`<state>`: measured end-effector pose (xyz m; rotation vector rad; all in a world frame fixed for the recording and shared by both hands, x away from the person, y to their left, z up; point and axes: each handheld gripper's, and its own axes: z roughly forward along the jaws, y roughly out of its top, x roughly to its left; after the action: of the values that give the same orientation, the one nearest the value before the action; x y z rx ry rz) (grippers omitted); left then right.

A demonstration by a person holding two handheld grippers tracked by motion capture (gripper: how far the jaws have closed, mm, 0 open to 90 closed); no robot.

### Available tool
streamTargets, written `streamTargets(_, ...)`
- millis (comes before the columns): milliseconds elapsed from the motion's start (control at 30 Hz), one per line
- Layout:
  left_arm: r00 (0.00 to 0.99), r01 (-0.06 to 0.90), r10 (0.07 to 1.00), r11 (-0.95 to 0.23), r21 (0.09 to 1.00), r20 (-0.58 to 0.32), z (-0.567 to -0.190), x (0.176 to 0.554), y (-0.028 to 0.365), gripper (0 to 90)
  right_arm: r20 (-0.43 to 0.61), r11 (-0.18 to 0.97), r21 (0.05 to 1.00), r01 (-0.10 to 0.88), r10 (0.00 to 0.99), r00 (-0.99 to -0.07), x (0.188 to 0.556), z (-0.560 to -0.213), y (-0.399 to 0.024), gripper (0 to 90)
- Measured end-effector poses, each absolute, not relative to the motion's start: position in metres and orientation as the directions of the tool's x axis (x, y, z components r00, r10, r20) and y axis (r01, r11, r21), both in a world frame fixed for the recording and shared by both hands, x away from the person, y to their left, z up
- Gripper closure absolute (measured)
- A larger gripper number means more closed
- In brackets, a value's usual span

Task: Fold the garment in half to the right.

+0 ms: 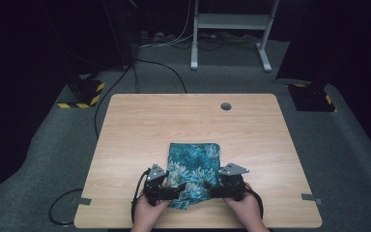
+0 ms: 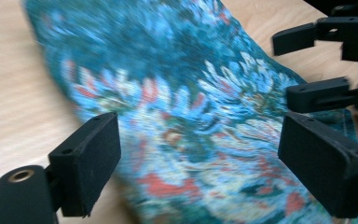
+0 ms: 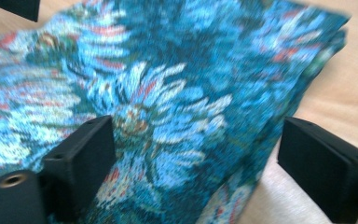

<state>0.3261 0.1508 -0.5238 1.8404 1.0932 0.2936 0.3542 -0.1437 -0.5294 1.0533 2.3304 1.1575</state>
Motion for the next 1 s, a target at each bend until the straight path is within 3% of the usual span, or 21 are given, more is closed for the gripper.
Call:
streamTargets(533,0.427,0.577,0.880,-0.087,0.812,-0.209,-0.527,0.305,0.262,12.0,0.016,0.352,0.809,0.470,0.788,-0.616,0.351,-0.521,-0.201,4.4)
streamTargets(767,0.381,0.602,0.907,-0.097,0.793,-0.178,-0.535,0.294,0.288,11.8,0.004,0.341,0.797,0.498,0.822,-0.569,0.348,-0.523,-0.233,1.9)
streamTargets(1000,0.366,0.632,0.920,-0.136,0.763,-0.140,-0.547,0.289,0.289,11.0,-0.022,0.343,0.754,0.560,0.866,-0.500,0.340,-0.538,-0.269,0.6)
